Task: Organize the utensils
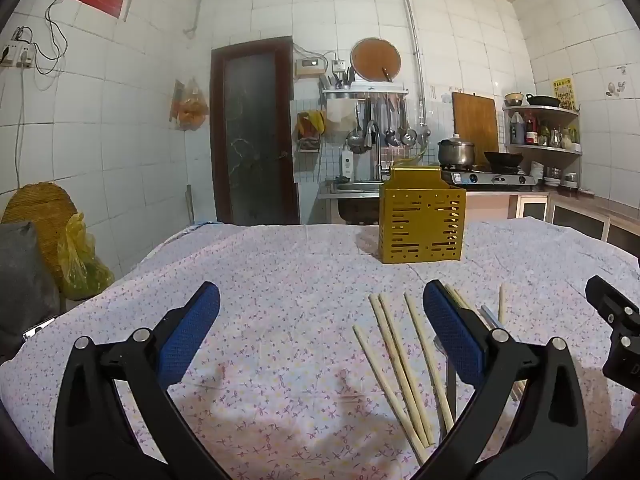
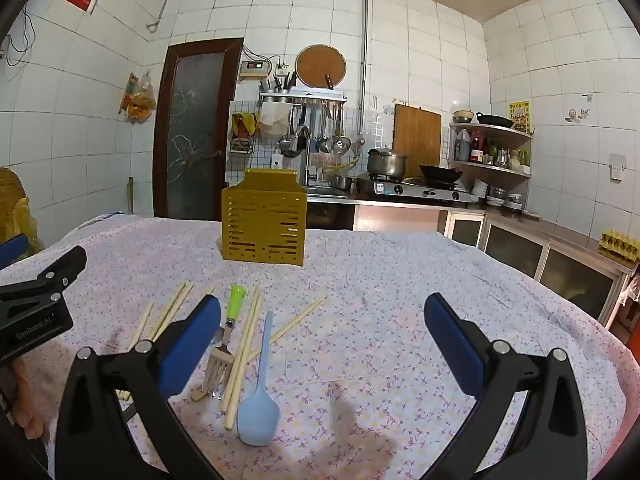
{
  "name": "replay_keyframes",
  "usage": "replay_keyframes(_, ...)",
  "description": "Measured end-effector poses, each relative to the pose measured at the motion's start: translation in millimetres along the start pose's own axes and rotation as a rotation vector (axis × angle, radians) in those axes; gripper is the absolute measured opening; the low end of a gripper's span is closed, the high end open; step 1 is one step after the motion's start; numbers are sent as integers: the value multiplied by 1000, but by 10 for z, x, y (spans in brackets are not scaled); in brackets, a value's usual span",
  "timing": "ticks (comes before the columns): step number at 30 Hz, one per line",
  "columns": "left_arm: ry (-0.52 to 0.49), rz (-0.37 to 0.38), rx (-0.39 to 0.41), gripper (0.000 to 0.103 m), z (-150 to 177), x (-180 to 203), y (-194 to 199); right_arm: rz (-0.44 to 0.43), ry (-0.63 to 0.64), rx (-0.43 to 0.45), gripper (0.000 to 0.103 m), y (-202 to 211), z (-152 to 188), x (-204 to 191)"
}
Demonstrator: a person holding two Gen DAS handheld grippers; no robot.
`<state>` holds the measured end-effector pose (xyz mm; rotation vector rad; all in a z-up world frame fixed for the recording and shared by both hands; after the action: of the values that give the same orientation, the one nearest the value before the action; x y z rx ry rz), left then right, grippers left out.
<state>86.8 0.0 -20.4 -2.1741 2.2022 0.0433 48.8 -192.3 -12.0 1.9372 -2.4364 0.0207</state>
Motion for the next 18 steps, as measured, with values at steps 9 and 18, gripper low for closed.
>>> replay_keyframes(9, 2, 3, 2, 98, -47, 0, 6, 5, 1, 12, 99, 27, -41, -16)
replay_keyframes(18, 3, 3, 8, 98, -57, -22, 1, 2, 9, 17, 99, 70, -73, -4)
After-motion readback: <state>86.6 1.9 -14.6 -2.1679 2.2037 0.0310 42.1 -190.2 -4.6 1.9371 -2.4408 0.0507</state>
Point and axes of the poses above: each gripper's, at about its wrist camera, not at the fingertips, and y roughly against the way its jaws point, x to its right, z to its underside, the point moved 9 cm from there along -y, roughly the way its jaws point, and after that the axes turned 14 degrees about x, right-handed, at the moved point
